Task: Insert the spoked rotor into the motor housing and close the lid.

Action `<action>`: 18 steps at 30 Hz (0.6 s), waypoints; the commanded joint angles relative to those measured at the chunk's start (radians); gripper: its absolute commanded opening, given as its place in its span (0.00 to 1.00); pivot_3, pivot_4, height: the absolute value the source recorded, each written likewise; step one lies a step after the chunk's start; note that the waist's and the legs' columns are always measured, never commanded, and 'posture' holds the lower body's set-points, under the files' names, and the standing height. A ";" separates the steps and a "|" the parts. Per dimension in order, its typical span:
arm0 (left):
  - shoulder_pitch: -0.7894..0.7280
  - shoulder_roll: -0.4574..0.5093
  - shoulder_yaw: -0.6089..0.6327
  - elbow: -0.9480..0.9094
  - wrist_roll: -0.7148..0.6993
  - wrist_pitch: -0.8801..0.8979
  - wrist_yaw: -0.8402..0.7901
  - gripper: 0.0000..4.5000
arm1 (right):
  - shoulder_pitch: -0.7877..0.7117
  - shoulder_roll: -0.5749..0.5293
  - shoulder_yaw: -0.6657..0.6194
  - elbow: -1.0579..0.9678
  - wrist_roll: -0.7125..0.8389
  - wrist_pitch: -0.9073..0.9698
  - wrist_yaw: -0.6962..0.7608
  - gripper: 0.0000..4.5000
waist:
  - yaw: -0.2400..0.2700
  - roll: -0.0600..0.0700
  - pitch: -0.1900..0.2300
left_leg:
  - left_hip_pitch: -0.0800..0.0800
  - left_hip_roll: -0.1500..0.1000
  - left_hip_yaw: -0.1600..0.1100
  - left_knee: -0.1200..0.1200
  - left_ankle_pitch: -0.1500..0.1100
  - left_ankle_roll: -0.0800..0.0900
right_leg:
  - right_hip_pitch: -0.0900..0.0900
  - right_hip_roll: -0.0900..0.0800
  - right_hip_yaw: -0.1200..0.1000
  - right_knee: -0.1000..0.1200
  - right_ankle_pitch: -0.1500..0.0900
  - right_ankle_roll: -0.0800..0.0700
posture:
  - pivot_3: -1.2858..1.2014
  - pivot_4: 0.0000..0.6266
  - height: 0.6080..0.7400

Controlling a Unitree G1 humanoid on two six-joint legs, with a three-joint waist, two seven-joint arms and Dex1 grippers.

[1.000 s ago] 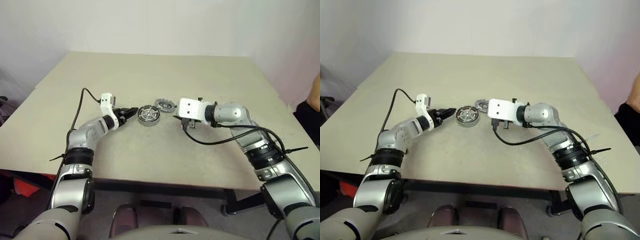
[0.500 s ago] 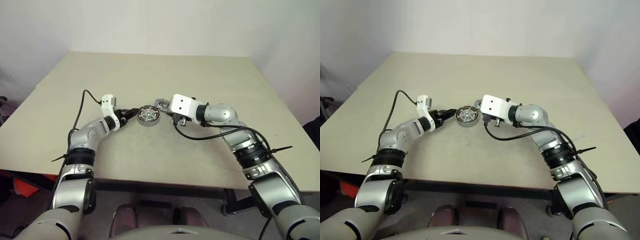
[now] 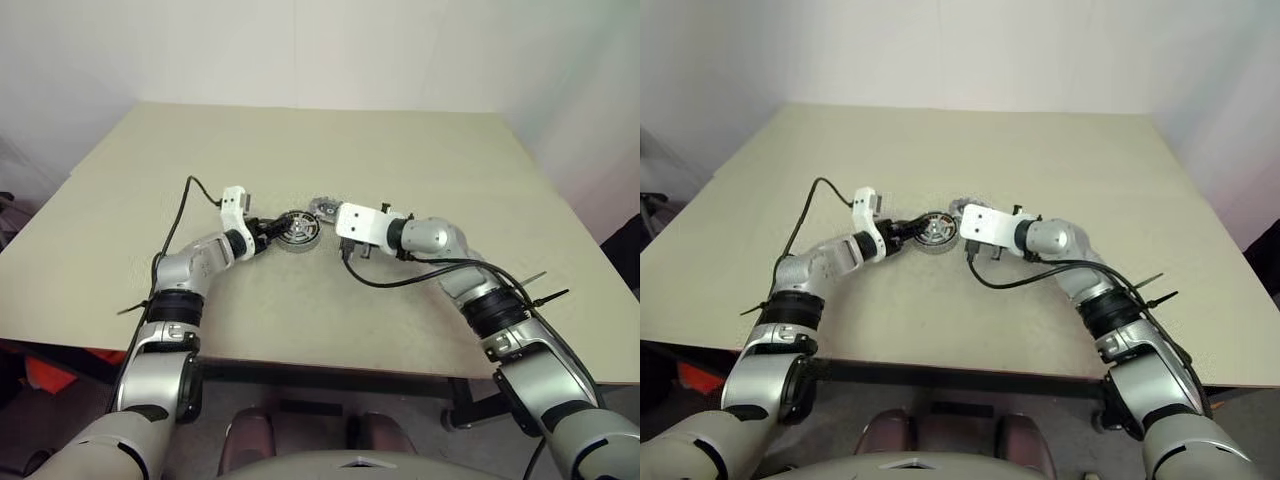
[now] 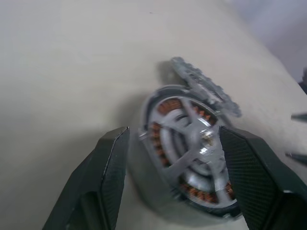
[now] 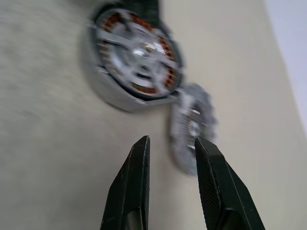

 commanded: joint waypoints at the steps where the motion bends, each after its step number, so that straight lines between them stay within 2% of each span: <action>1: -0.067 0.011 -0.001 0.035 0.006 0.029 0.013 0.70 | -0.012 -0.036 -0.101 -0.091 0.031 0.047 -0.037 0.36 | 0.001 0.000 0.000 | 0.000 0.000 0.000 0.000 0.000 0.000 | 0.000 0.000 0.000 0.000 0.000 0.000 | 0.52 0.00 1.00; 8: -0.134 0.015 -0.034 0.132 0.068 0.046 0.050 0.70 | 0.009 -0.053 -0.162 -0.157 0.043 0.112 -0.061 0.36 | -0.001 0.000 0.000 | 0.000 0.000 0.000 0.000 0.000 0.000 | 0.000 0.000 0.000 0.000 0.000 0.000 | 0.52 0.00 1.00; 14: -0.168 0.080 -0.109 0.161 0.121 0.078 -0.034 0.70 | 0.025 -0.039 -0.154 -0.183 0.038 0.128 -0.074 0.36 | -0.002 0.000 0.000 | 0.001 0.000 0.000 0.000 0.000 0.000 | 0.000 0.000 0.000 0.000 0.000 0.000 | 0.52 0.00 1.00; 18: -0.172 0.120 -0.099 0.184 0.116 0.064 -0.084 0.70 | 0.030 -0.036 -0.151 -0.188 0.037 0.128 -0.077 0.36 | -0.006 0.000 0.000 | 0.001 0.000 0.000 0.000 0.000 0.000 | 0.000 0.000 0.000 0.000 0.000 0.000 | 0.52 0.00 1.00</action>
